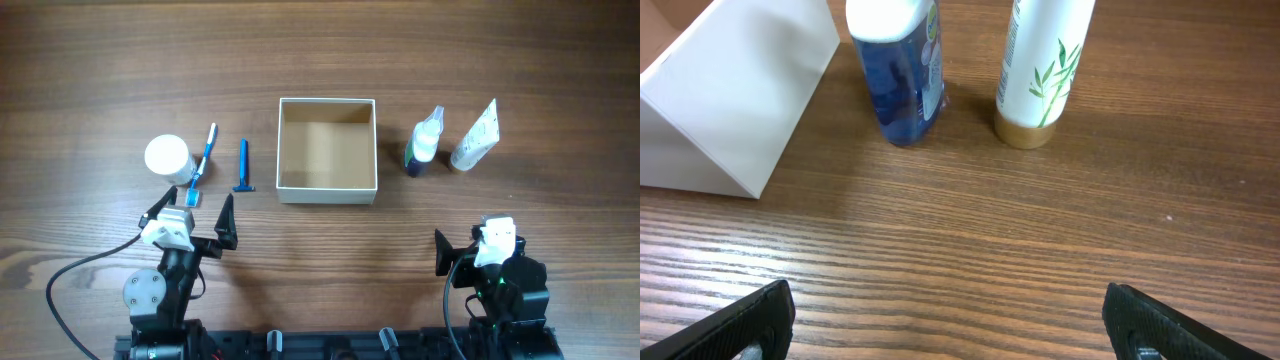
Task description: Pack container
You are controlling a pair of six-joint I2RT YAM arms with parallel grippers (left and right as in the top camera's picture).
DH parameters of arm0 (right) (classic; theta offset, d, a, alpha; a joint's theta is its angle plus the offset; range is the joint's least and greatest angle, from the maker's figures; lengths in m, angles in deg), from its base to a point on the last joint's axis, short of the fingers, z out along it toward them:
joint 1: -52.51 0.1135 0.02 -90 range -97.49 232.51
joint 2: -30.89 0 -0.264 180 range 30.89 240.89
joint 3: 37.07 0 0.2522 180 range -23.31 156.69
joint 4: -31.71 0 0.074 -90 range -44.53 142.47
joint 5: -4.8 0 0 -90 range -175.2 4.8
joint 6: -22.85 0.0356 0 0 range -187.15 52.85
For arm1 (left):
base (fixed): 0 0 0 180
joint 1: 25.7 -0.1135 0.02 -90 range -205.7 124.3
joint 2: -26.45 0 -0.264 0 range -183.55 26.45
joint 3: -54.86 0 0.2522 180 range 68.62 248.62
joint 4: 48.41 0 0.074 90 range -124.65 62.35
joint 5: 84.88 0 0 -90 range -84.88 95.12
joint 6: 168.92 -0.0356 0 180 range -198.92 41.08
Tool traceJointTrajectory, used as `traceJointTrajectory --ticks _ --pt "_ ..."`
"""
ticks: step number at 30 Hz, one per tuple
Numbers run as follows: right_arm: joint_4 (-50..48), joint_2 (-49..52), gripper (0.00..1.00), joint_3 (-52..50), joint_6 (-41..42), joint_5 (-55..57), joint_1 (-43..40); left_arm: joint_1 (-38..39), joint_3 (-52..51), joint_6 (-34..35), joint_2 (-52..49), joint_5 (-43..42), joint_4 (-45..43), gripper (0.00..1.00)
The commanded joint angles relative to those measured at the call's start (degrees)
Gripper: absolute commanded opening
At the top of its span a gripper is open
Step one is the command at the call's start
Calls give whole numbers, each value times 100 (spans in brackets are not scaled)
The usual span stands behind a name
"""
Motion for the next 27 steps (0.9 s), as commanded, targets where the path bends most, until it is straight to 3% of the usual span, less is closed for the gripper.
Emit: traceJointTrajectory --ticks 1,5,9,18,21,27 --pt "-188 -94 100 -59 -118 -70 -9 15 -37 55 -2 -48 -11 100" --pt "-822 -94 100 -59 -46 -168 -9 15 -37 55 -2 -48 -11 100" --pt "-1119 -94 100 -59 553 -656 -9 15 -37 55 -2 -48 -11 100" --pt "-1589 -94 100 -57 3119 -789 -9 15 -37 55 -2 -48 -11 100" --pt "-2107 -15 100 -35 2848 -1801 -9 15 -37 55 -2 -48 -11 100" --pt "-2205 1008 100 1027 2962 -1958 -9 15 -37 55 -2 -48 -11 100"
